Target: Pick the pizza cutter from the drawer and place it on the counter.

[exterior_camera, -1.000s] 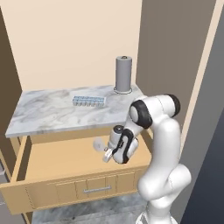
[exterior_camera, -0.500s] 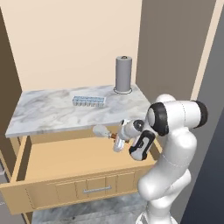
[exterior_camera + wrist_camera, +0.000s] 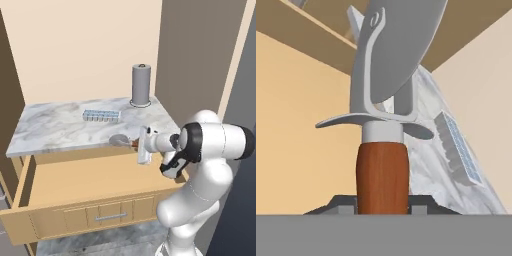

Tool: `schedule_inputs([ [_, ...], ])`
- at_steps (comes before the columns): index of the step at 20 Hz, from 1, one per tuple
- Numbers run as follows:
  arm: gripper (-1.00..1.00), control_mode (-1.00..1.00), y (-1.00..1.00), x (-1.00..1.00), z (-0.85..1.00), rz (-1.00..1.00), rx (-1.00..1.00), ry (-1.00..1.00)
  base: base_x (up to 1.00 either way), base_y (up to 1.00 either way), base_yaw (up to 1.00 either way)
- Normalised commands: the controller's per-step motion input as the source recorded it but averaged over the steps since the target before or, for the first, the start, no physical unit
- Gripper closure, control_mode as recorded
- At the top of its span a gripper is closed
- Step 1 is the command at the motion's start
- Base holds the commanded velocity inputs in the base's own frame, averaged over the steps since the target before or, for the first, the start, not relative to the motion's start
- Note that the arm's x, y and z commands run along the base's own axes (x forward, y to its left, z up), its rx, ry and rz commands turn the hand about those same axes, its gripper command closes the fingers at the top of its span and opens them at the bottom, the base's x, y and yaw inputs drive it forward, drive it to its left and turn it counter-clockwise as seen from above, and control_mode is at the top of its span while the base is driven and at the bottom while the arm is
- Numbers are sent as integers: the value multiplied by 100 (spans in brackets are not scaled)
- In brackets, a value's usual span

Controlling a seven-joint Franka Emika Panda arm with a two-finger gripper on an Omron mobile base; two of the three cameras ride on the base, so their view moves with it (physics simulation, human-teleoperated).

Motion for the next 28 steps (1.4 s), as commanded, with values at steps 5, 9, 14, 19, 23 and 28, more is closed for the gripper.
schedule_inputs([
  [5,100,-100,-41,46,100,3,-5,0,0,0,0],
  [9,100,-100,-40,66,95,-1,-13,6,0,0,0],
  [14,100,-100,-25,72,41,-6,-21,20,0,0,0],
  [19,100,-100,-2,73,0,-9,-25,17,0,0,0],
  [23,100,-100,-15,72,0,-8,-19,12,0,0,0],
  [28,100,-100,-27,70,0,-8,-13,9,0,0,0],
])
